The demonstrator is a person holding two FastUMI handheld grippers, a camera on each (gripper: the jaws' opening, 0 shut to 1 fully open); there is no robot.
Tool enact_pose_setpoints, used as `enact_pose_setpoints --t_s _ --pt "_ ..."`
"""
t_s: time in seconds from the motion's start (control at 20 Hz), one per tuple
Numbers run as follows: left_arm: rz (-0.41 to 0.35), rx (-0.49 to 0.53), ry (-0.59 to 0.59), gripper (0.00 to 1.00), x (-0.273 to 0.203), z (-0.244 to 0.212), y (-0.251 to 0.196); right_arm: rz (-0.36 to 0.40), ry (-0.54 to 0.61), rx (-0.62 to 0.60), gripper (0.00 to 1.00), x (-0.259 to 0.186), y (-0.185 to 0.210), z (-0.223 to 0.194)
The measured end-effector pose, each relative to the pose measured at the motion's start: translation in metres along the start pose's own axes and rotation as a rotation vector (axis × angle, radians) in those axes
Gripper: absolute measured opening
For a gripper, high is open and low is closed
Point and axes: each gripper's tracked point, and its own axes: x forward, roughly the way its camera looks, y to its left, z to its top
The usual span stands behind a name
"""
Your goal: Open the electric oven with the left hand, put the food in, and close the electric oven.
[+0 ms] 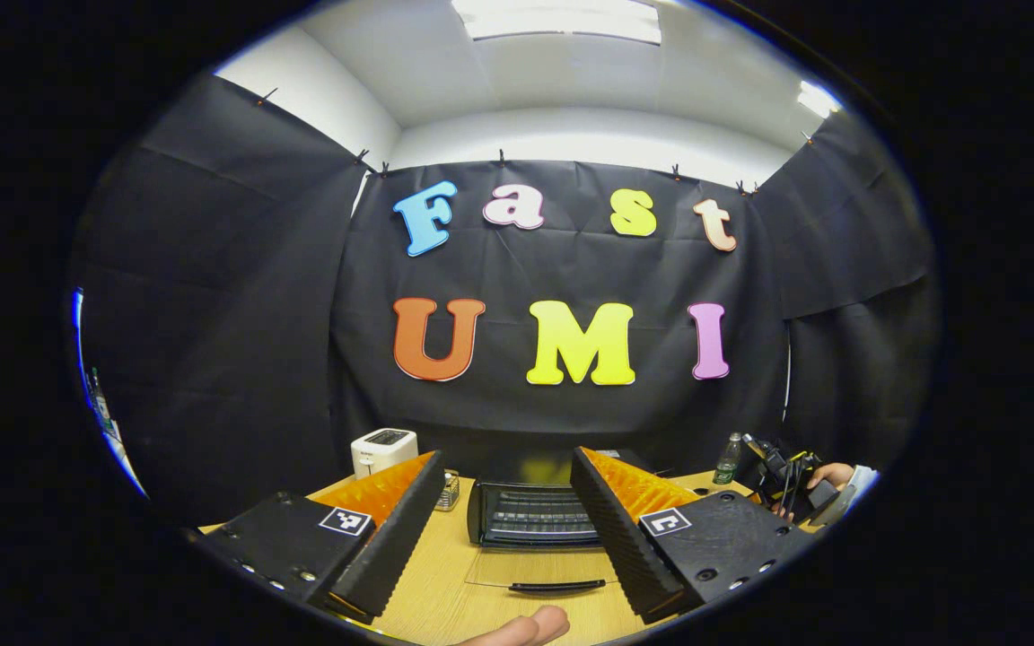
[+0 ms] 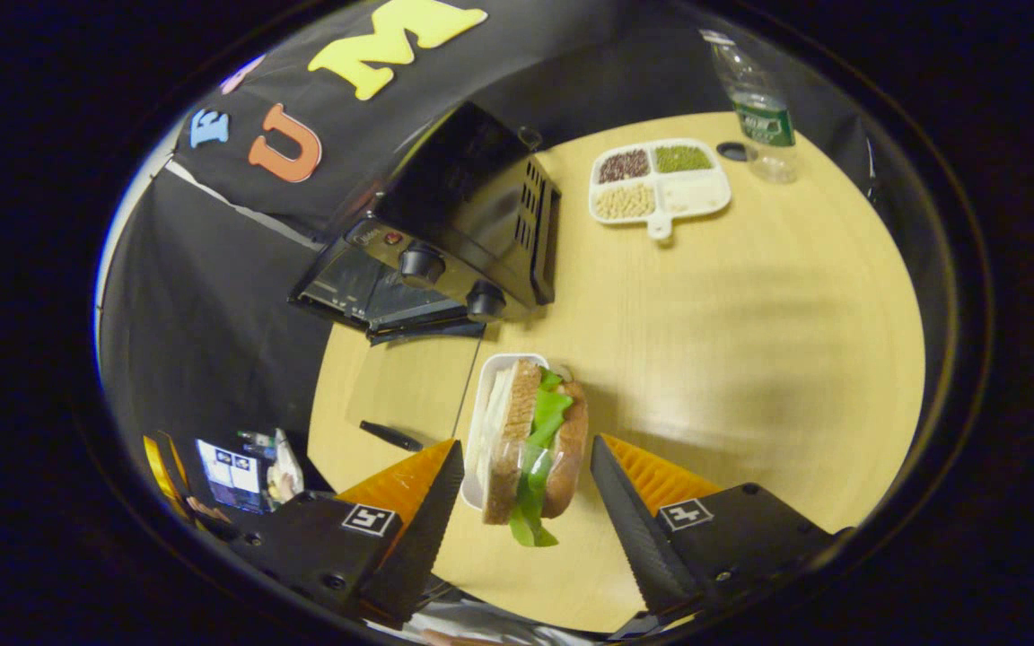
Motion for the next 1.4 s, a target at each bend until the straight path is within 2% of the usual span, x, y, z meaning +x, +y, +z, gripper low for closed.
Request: enact_pose_setpoints --t_s 0.05,0.1,0.15,0.25,0.3,0.35,0.4,0.45,0.55,0.6,0.65,0.7,0.8,0.85,0.9,1.1,1.2,1.25,1.3,1.4 --pt "0.004 0.009 -0.001 0.93 0.000 0.000 0.001 0.004 0.023 -0.003 0.82 0.003 -0.002 0.000" --pt "0.010 0.028 -0.007 0.93 -0.002 0.003 0.002 0.013 0.049 -0.017 0.87 0.005 -0.003 -0.002" --pt "0.017 0.051 -0.017 0.93 -0.002 0.006 0.003 0.014 0.061 -0.017 0.84 0.006 -0.005 -0.002" --pt "0.035 0.087 -0.027 0.93 -0.004 0.010 0.005 0.030 0.057 -0.005 0.68 0.011 -0.003 0.002" --pt "0.038 0.099 -0.039 0.93 -0.006 0.014 0.005 0.047 0.056 -0.008 0.66 0.013 -0.002 0.002" --pt "0.037 0.100 -0.053 0.93 -0.010 0.019 0.004 0.059 0.060 0.016 0.59 0.014 -0.002 0.001" --pt "0.029 0.092 -0.066 0.93 -0.012 0.022 0.001 0.071 0.054 0.037 0.62 0.015 0.000 0.001" --pt "0.019 0.082 -0.075 0.93 -0.015 0.026 -0.002 0.069 0.053 0.040 0.50 0.014 -0.001 -0.001" --pt "0.007 0.072 -0.074 0.92 -0.021 0.025 -0.001 0.064 0.037 0.050 0.39 0.010 0.004 -0.004" --pt "0.006 0.070 -0.079 0.92 -0.024 0.026 0.001 0.063 0.028 0.061 0.38 0.005 0.007 -0.006" --pt "0.009 0.066 -0.081 0.92 -0.028 0.026 0.003 0.059 0.009 0.073 0.42 0.002 0.012 -0.006" --pt "0.008 0.061 -0.081 0.93 -0.031 0.024 0.005 0.050 -0.010 0.080 0.38 -0.002 0.015 -0.007" --pt "0.004 0.054 -0.070 0.92 -0.038 0.020 0.010 0.050 -0.054 0.096 0.41 -0.012 0.028 -0.010" --pt "0.007 0.054 -0.071 0.93 -0.042 0.020 0.014 0.057 -0.085 0.109 0.41 -0.016 0.037 -0.010" --pt "0.009 0.053 -0.069 0.92 -0.045 0.018 0.018 0.074 -0.111 0.112 0.37 -0.019 0.050 -0.011" --pt "-0.011 0.018 -0.043 0.92 -0.061 0.011 0.025 0.130 -0.198 0.147 0.37 -0.015 0.102 -0.023" --pt "-0.009 0.003 -0.055 0.93 -0.064 0.017 0.032 0.188 -0.300 0.220 0.38 -0.004 0.132 -0.014" --pt "-0.013 -0.002 -0.063 0.93 -0.066 0.020 0.034 0.225 -0.364 0.262 0.41 0.001 0.146 -0.007" --pt "-0.016 -0.010 -0.073 0.93 -0.068 0.023 0.036 0.259 -0.435 0.311 0.37 0.009 0.157 0.004" --pt "-0.035 -0.040 -0.064 0.93 -0.069 0.019 0.036 0.317 -0.562 0.416 0.37 0.021 0.172 0.022"
